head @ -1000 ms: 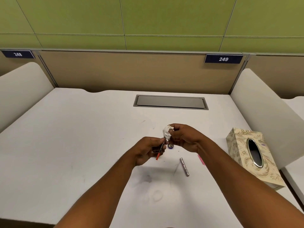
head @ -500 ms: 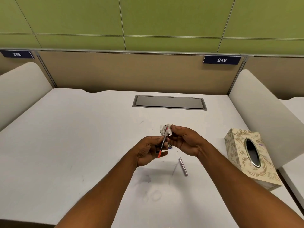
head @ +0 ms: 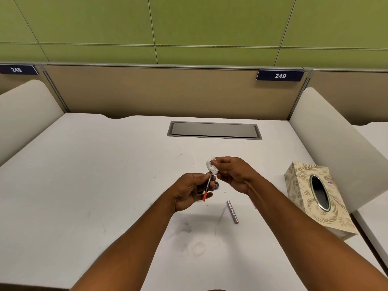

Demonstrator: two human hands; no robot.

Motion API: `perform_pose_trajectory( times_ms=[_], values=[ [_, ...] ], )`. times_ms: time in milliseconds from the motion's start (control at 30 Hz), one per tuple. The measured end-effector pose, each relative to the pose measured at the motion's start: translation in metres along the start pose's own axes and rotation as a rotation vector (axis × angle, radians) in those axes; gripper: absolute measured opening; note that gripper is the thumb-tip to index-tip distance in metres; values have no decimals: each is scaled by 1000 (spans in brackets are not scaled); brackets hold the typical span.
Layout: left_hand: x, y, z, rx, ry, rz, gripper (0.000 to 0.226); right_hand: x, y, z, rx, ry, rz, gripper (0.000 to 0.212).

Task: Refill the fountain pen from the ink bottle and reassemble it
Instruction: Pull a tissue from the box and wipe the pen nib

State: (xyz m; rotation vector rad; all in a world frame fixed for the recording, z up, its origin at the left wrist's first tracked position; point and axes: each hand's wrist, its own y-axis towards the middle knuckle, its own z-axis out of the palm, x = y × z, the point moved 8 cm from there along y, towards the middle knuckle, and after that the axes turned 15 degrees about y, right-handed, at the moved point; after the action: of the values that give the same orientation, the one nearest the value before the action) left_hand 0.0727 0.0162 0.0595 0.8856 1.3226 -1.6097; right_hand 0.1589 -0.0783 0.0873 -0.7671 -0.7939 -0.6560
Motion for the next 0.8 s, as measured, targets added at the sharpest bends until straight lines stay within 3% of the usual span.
perform_pose_trajectory(
  times_ms=[300, 500, 800],
  values=[
    [-5, -1, -15, -33, 24, 16, 22, -7, 2, 3, -62, 63, -57, 8],
    [-1, -2, -13, -4, 39, 14, 20, -3, 7, -17, -101, 357, -78, 17],
    [3, 4, -15, -60, -84, -4, 20, -9, 2, -27, -123, 230, -12, 15]
  ],
)
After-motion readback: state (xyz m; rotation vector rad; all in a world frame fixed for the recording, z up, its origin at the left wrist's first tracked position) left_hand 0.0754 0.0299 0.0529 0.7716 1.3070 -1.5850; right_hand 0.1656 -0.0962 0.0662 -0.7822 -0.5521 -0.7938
